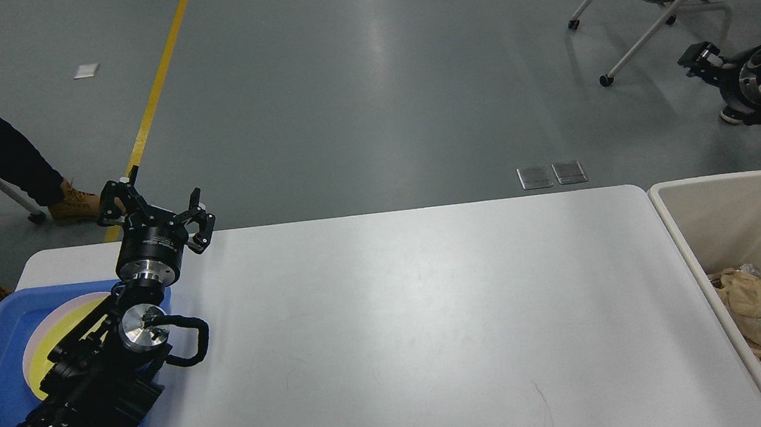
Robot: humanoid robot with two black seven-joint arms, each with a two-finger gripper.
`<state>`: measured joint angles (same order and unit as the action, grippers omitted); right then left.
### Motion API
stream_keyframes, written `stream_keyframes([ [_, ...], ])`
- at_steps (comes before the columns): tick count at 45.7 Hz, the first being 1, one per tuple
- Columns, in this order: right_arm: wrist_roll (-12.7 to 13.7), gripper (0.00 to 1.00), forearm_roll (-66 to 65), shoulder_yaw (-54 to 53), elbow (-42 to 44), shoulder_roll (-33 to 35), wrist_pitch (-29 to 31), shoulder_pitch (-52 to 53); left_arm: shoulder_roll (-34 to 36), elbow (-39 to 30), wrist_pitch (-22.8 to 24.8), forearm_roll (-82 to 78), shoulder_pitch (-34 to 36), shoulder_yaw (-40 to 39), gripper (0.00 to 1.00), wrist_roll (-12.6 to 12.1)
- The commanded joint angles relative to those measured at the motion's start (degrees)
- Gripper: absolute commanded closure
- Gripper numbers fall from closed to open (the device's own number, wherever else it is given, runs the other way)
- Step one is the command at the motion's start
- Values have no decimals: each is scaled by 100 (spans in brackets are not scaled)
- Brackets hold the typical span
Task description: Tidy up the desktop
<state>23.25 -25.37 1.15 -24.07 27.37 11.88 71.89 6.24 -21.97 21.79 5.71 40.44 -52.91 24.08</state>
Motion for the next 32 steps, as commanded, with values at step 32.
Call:
stream_keyframes([
  [32,-435,0,735,-5959,60,-1796,-459,-1941,0,0,1,0,-1,0,4,0],
])
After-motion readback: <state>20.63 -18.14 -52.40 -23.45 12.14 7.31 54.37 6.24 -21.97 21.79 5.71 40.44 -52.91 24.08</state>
